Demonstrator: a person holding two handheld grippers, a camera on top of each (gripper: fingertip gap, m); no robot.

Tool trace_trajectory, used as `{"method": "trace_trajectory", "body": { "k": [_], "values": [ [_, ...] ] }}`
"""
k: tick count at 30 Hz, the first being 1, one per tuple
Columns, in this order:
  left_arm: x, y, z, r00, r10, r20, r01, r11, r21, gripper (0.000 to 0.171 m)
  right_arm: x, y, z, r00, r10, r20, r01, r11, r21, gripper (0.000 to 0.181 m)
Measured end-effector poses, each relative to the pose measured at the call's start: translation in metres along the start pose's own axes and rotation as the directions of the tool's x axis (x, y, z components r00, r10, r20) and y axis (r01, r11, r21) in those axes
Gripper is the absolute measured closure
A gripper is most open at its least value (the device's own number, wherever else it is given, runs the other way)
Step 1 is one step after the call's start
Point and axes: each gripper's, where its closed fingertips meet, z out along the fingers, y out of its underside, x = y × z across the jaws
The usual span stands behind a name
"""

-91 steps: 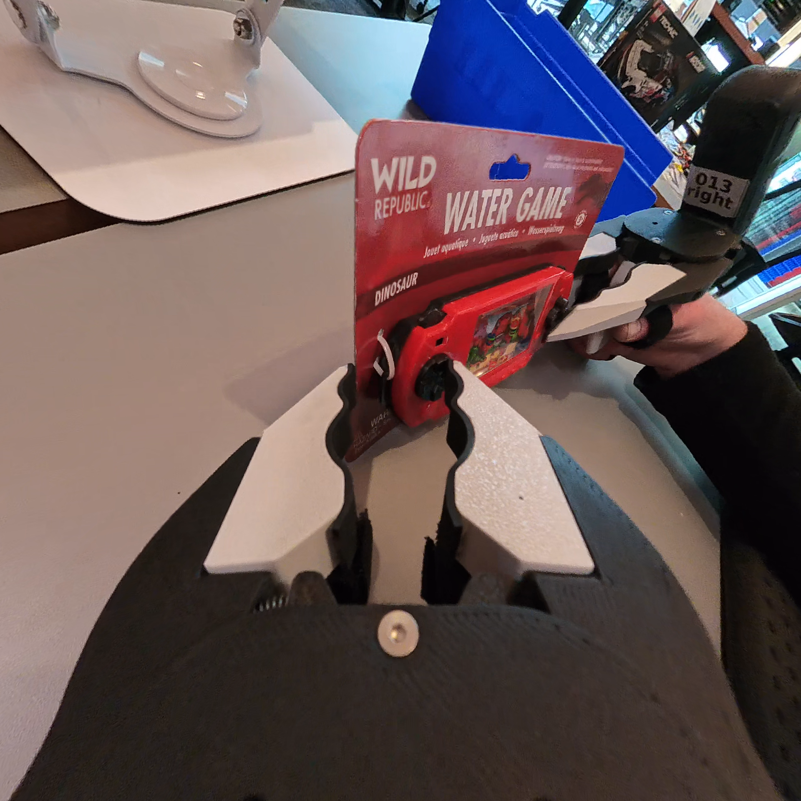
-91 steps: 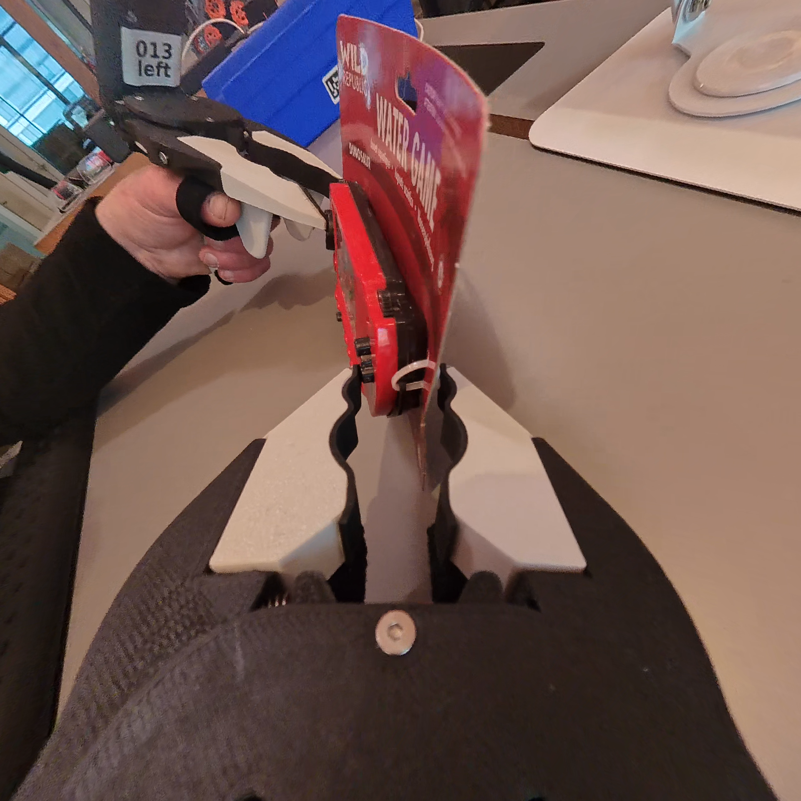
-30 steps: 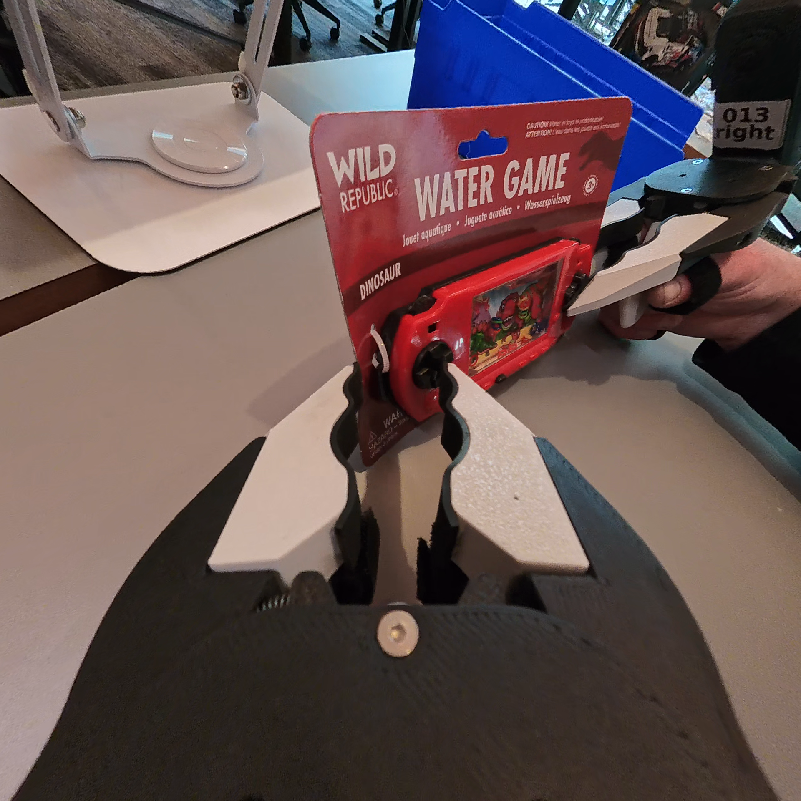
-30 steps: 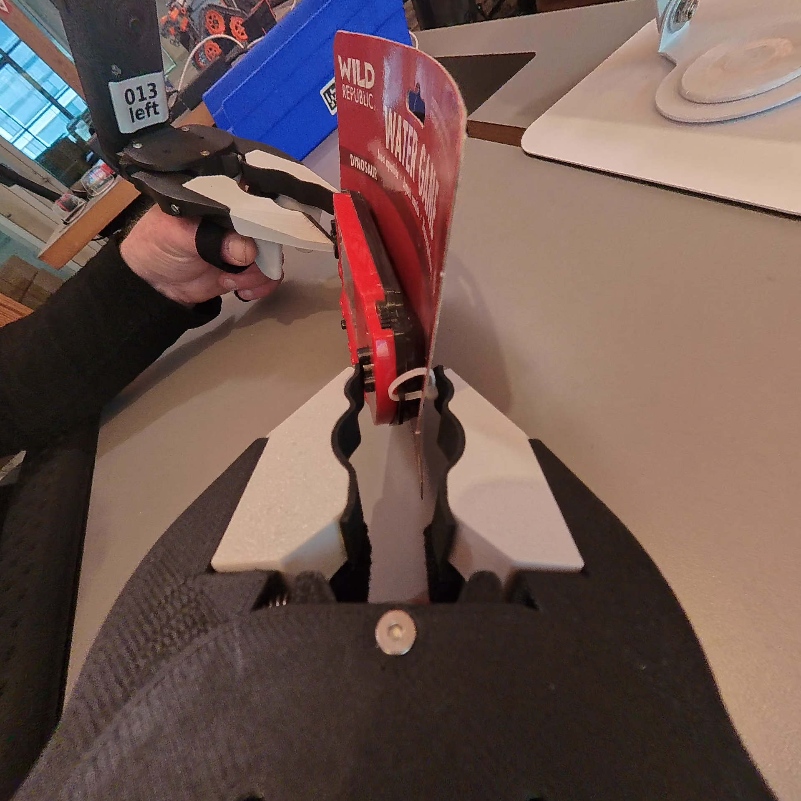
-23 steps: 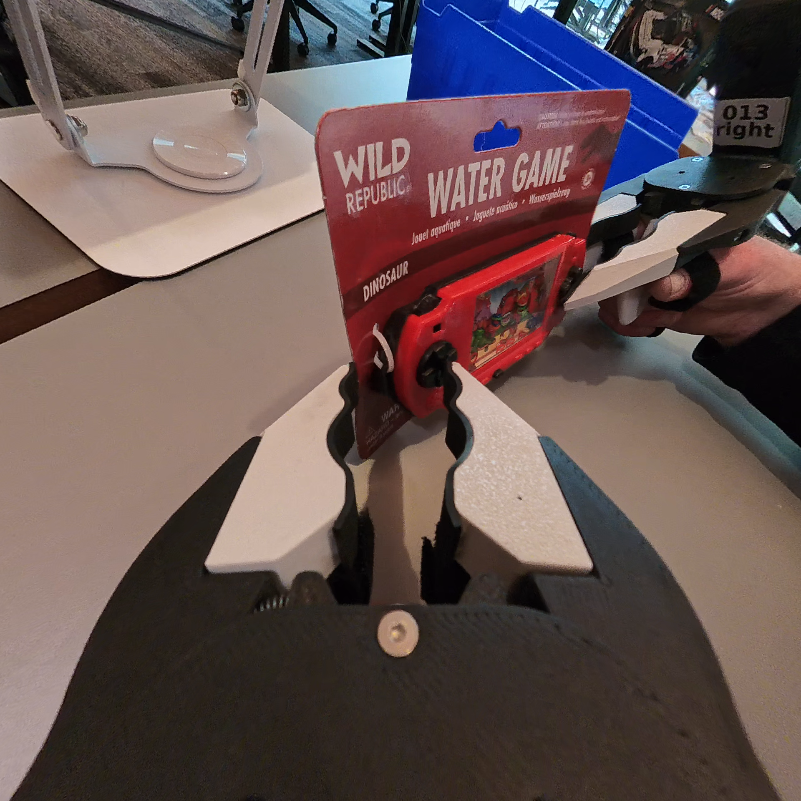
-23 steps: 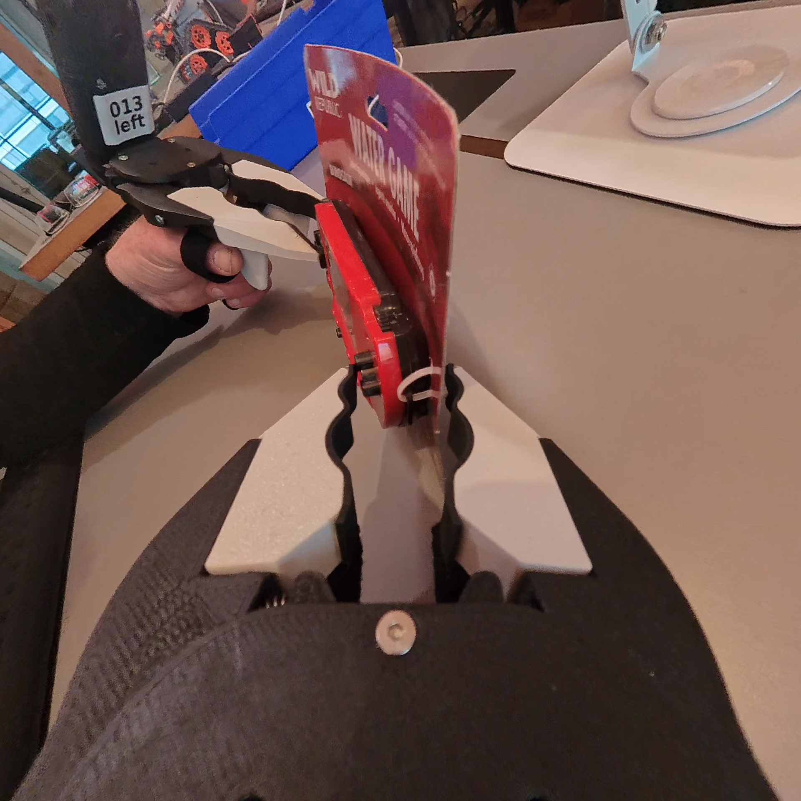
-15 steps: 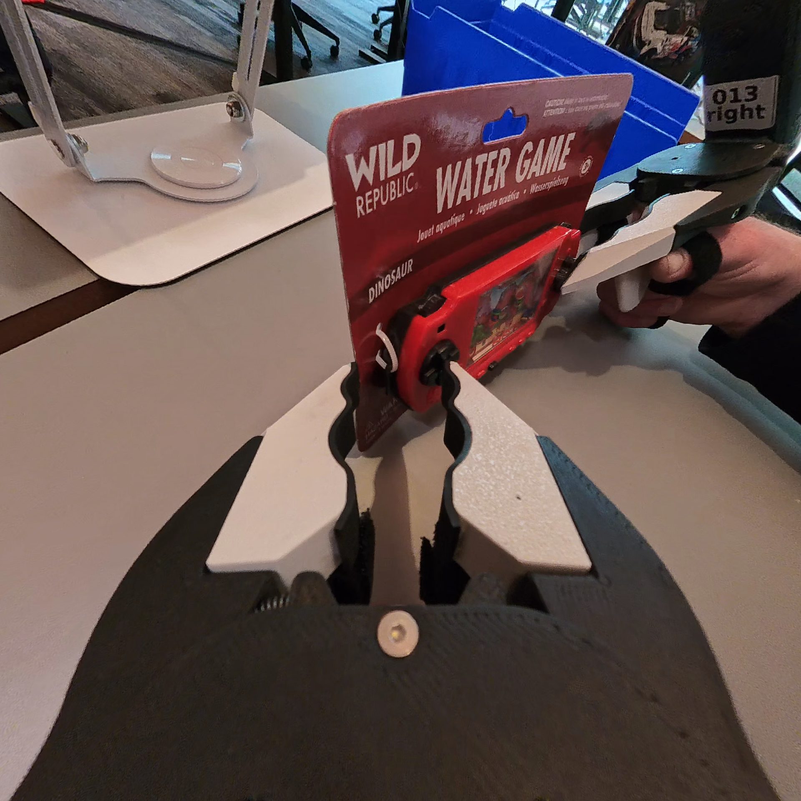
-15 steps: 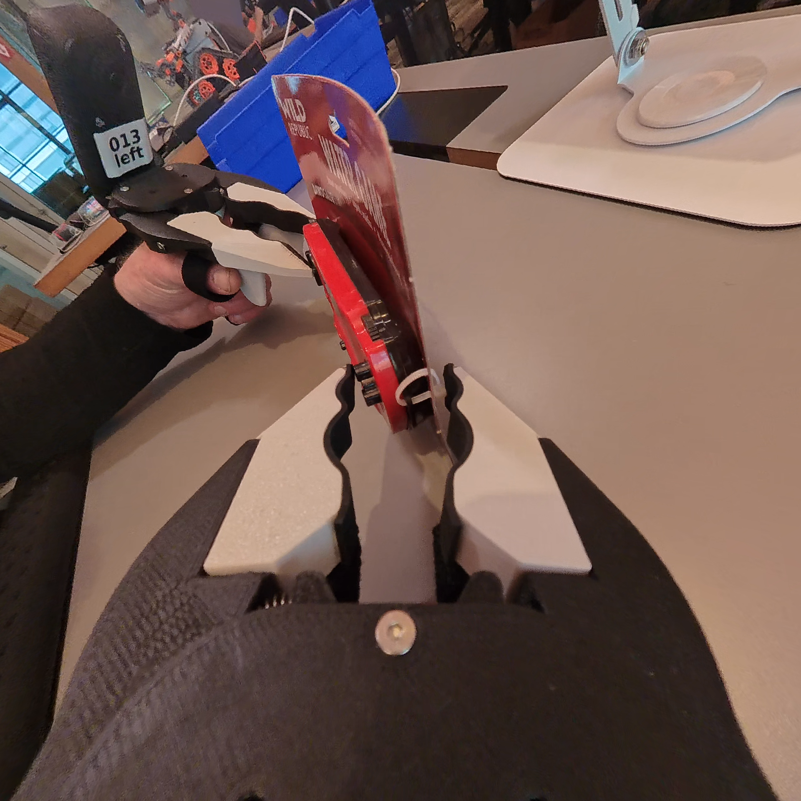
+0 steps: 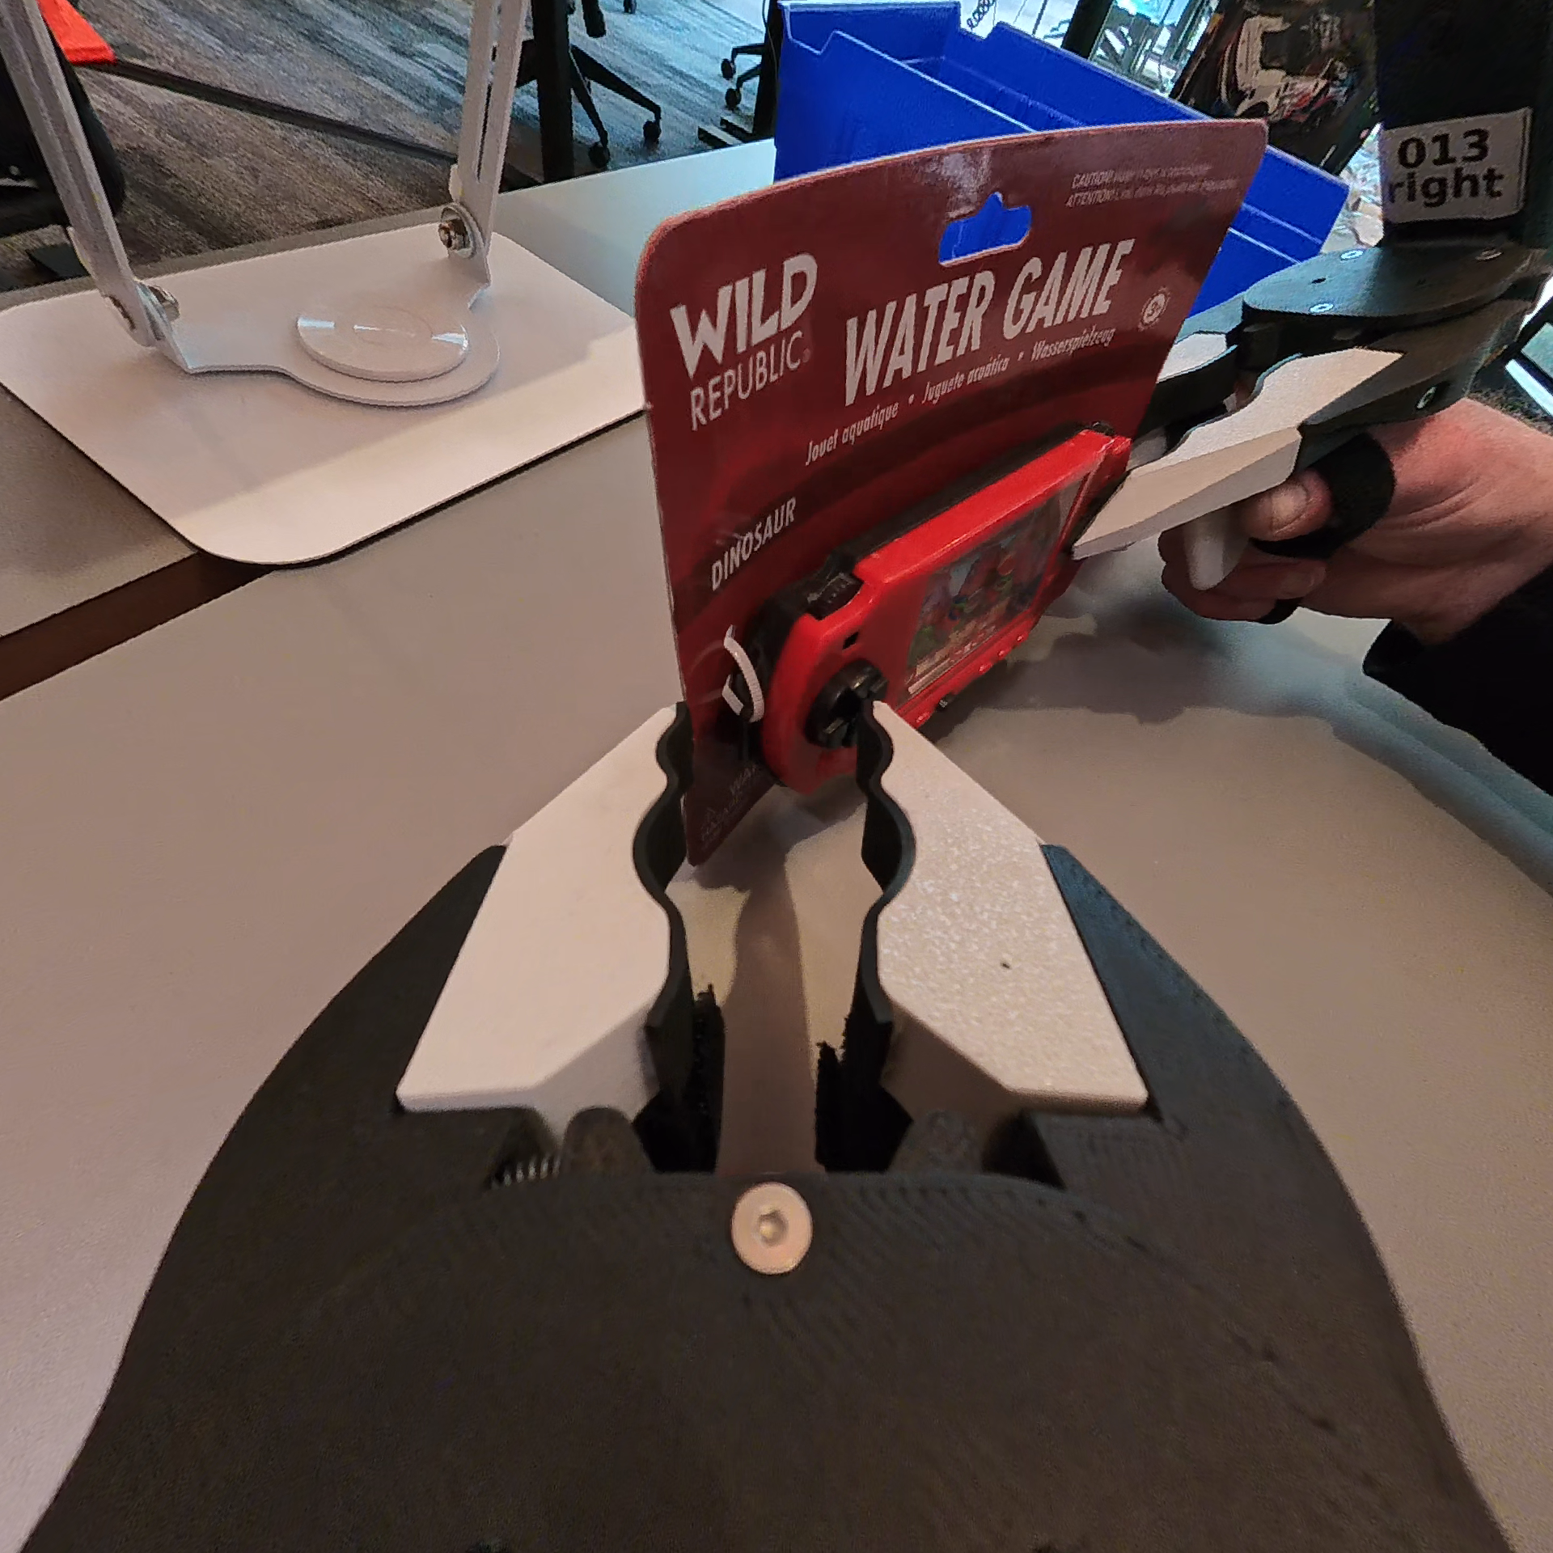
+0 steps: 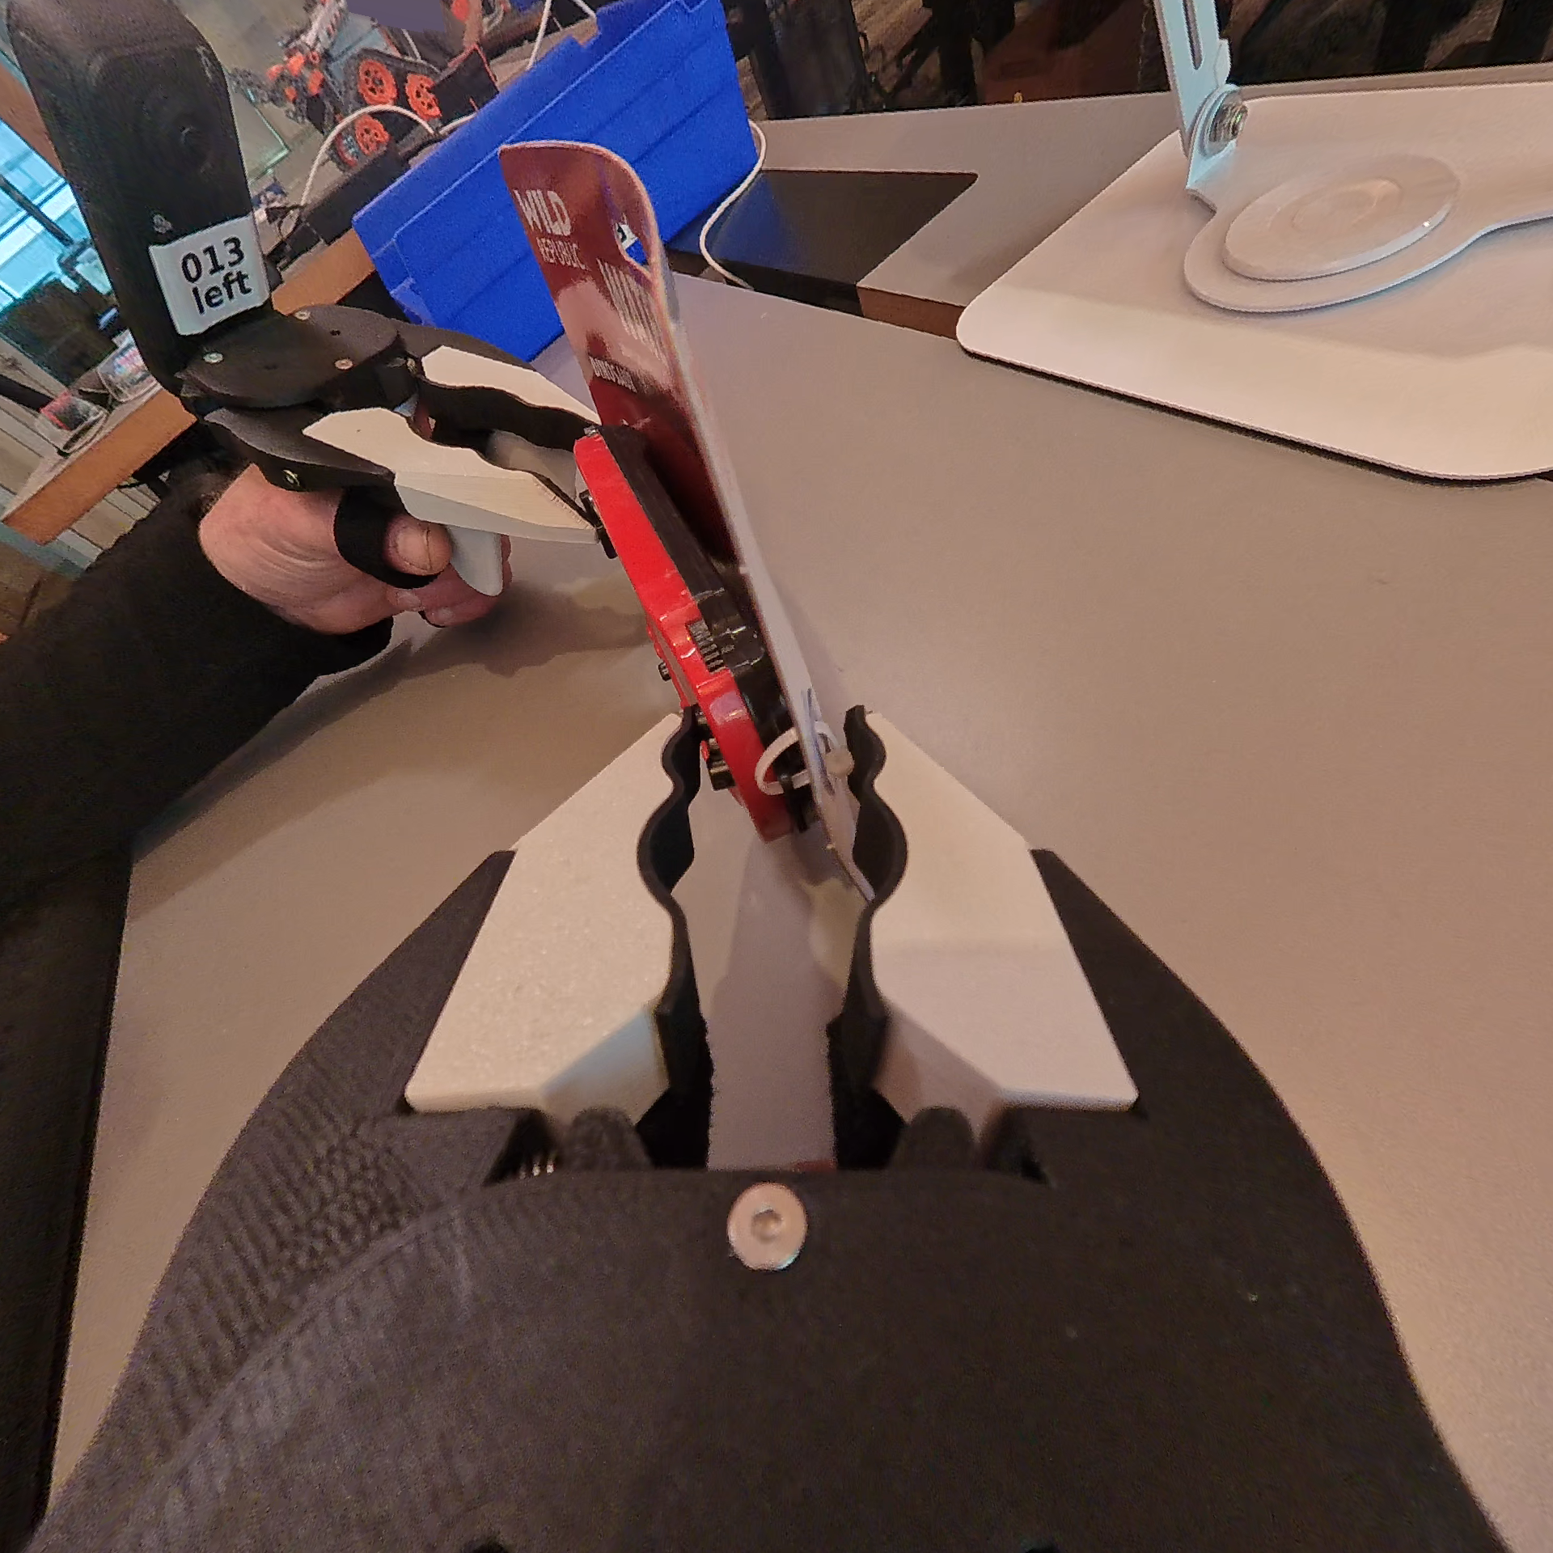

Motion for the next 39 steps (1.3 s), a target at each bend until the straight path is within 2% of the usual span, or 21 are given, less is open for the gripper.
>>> {"method": "trace_trajectory", "body": {
  "k": [5, 26, 35, 39],
  "values": [
    [0.002, 0.0, 0.001, 1.0, -0.003, -0.004, 0.003, 1.0, -0.004, 0.133, 0.004, -0.001, 0.0, 1.0, 0.024, -0.008, -0.024, 0.999, 0.023, 0.142],
    [0.003, 0.001, 0.001, 1.0, -0.011, -0.014, 0.011, 1.0, -0.004, 0.132, 0.002, -0.001, -0.001, 1.0, 0.02, 0.004, -0.021, 1.0, 0.024, 0.14],
    [0.002, 0.001, 0.0, 0.999, -0.024, -0.04, 0.025, 0.999, 0.022, 0.134, -0.01, -0.012, -0.004, 0.996, -0.087, -0.022, 0.088, 0.996, 0.01, 0.149],
    [0.0, 0.0, 0.0, 0.999, -0.03, -0.036, 0.031, 0.999, 0.032, 0.132, -0.007, -0.011, -0.002, 0.998, -0.055, -0.011, 0.056, 0.998, 0.031, 0.147]
  ]
}}
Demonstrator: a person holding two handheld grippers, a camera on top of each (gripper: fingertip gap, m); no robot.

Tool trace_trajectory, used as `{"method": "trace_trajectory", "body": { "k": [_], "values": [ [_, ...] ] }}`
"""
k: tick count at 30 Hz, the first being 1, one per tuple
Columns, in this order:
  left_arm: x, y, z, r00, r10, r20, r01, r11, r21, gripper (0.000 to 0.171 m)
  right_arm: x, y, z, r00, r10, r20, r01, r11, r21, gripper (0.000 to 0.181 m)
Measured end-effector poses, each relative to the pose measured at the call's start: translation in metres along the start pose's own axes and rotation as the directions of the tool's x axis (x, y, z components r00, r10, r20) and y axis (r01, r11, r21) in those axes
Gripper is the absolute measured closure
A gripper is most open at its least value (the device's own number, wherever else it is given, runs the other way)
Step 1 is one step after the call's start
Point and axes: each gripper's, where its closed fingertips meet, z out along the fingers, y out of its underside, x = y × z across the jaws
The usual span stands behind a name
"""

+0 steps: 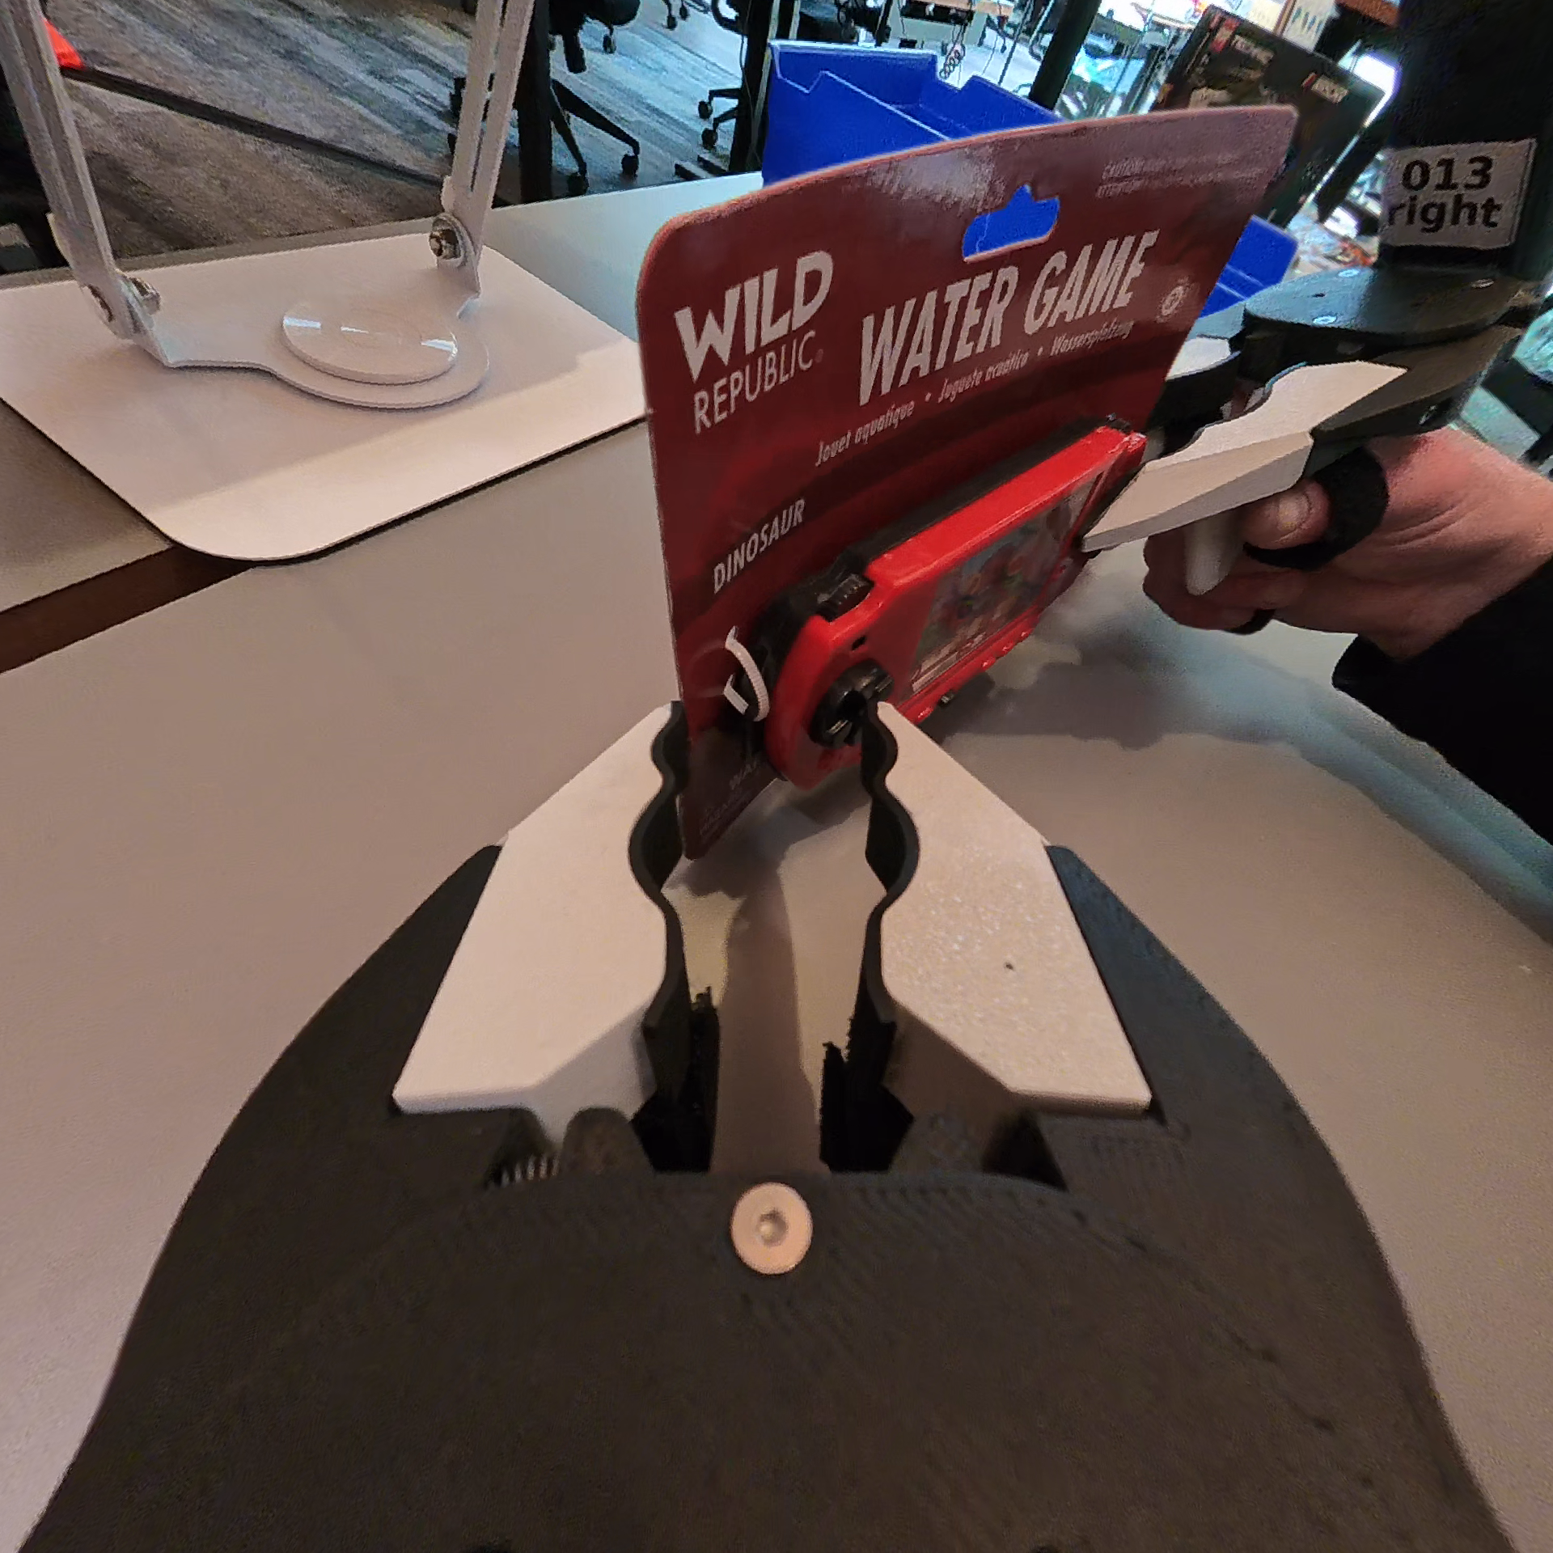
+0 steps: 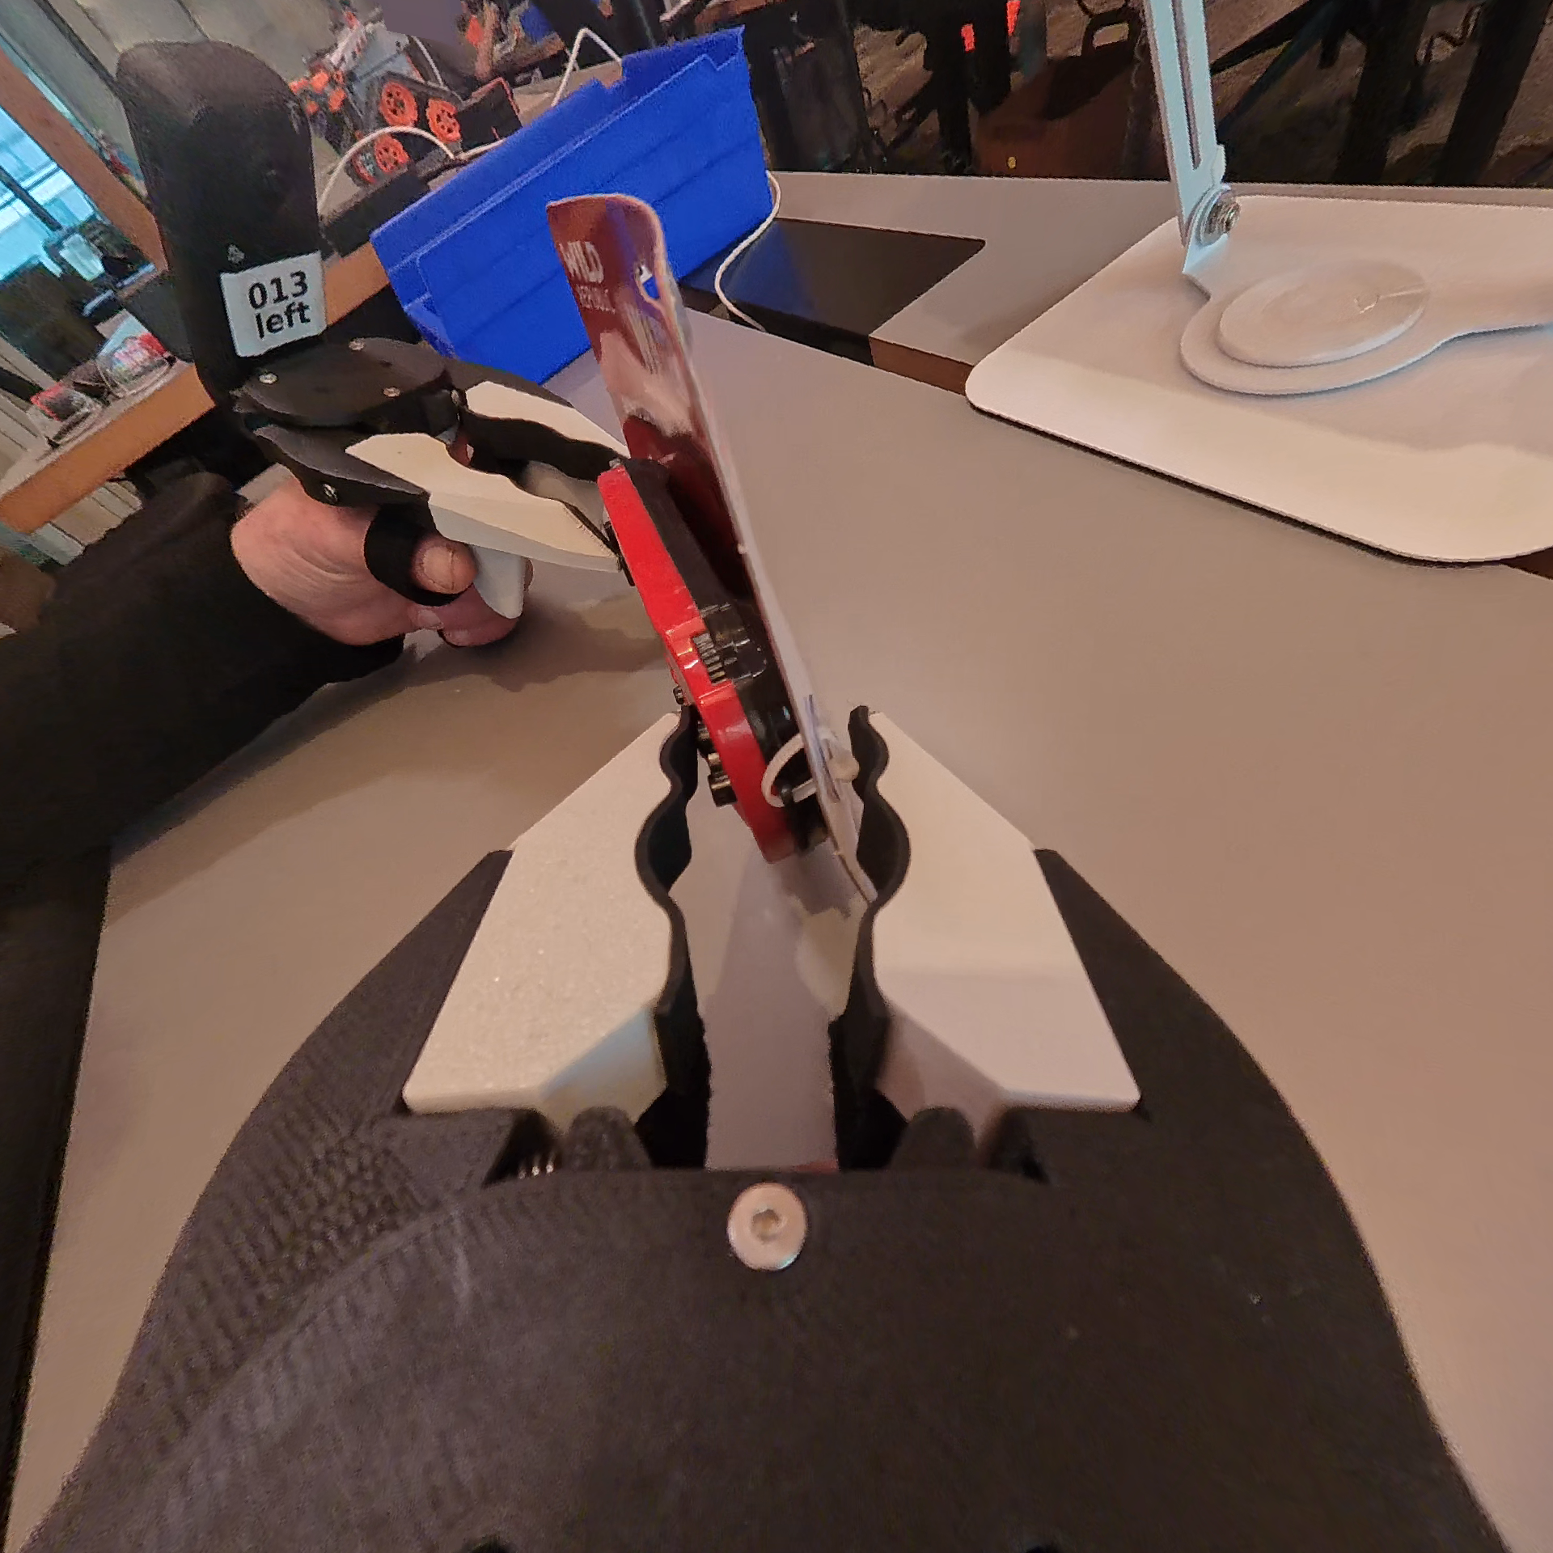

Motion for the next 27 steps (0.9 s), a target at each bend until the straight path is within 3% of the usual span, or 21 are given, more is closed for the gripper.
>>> {"method": "trace_trajectory", "body": {
  "k": [27],
  "values": [
    [0.0079, 0.0007, 0.0052, 1.0, 0.011, -0.012, -0.011, 1.0, -0.016, 0.133, -0.0004, 0.0063, -0.0024, 1.0, 0.018, 0.004, -0.018, 0.999, -0.033, 0.143]
  ]
}}
